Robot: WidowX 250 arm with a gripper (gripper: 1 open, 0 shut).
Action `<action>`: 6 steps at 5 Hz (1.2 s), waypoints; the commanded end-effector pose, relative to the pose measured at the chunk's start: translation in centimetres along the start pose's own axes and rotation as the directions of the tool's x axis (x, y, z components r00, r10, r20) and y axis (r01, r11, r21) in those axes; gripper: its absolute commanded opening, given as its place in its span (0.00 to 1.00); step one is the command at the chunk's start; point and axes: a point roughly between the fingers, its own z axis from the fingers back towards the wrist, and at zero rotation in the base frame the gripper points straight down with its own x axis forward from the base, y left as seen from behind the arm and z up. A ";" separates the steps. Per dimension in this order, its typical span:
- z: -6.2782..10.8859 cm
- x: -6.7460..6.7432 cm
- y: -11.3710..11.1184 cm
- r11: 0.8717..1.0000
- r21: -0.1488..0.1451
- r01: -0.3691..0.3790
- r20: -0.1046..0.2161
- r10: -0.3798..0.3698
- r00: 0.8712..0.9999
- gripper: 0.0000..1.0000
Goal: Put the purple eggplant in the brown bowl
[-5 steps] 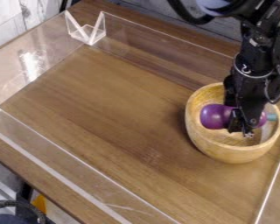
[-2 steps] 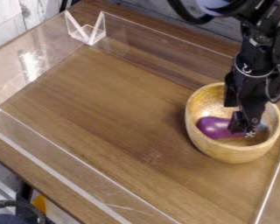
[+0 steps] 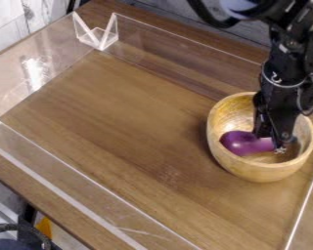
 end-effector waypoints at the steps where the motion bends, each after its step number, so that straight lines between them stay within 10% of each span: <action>1: 0.7 0.3 0.8 1.000 0.024 -0.009 0.026 0.008 1.000 0.00; 6: 0.3 -0.4 1.7 1.000 0.026 -0.012 0.010 0.012 1.000 0.00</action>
